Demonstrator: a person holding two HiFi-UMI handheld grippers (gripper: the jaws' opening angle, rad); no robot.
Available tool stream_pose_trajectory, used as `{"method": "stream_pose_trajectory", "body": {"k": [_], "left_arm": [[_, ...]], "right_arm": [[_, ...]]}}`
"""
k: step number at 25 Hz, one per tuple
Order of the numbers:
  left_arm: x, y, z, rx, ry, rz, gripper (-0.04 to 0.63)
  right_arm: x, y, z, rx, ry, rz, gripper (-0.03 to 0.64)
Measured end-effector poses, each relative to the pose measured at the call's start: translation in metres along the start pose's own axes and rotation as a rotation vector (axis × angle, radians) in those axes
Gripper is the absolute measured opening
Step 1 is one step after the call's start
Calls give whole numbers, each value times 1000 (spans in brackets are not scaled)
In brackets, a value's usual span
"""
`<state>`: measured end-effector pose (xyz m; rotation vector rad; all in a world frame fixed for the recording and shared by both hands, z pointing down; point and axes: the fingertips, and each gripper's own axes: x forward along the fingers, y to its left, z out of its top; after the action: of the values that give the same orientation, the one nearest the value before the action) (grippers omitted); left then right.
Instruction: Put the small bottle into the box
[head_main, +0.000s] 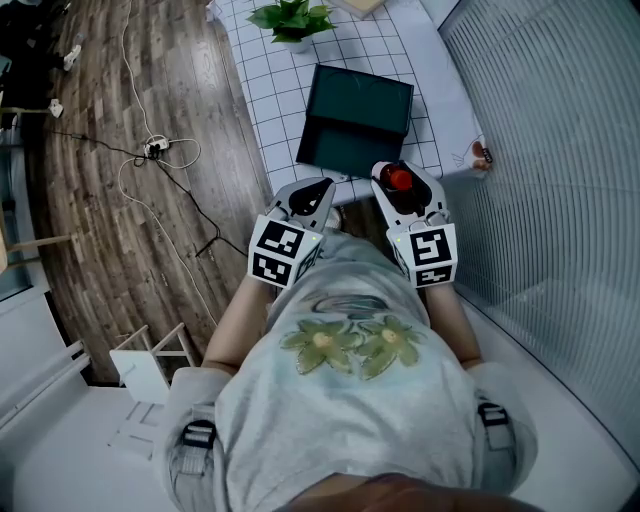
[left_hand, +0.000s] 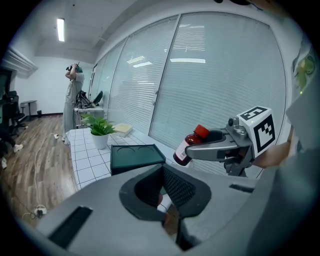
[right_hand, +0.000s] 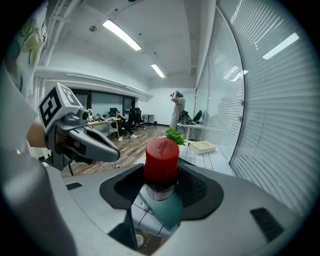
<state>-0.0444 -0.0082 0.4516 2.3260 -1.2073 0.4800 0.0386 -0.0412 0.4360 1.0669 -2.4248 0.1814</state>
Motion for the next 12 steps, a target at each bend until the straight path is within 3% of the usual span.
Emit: {"method": "stream_pose_trajectory", "body": {"k": [12], "left_arm": [[17,11,11,5,9,4,8]], "right_arm": [[19,-14,-11,9,31,8,216]]}}
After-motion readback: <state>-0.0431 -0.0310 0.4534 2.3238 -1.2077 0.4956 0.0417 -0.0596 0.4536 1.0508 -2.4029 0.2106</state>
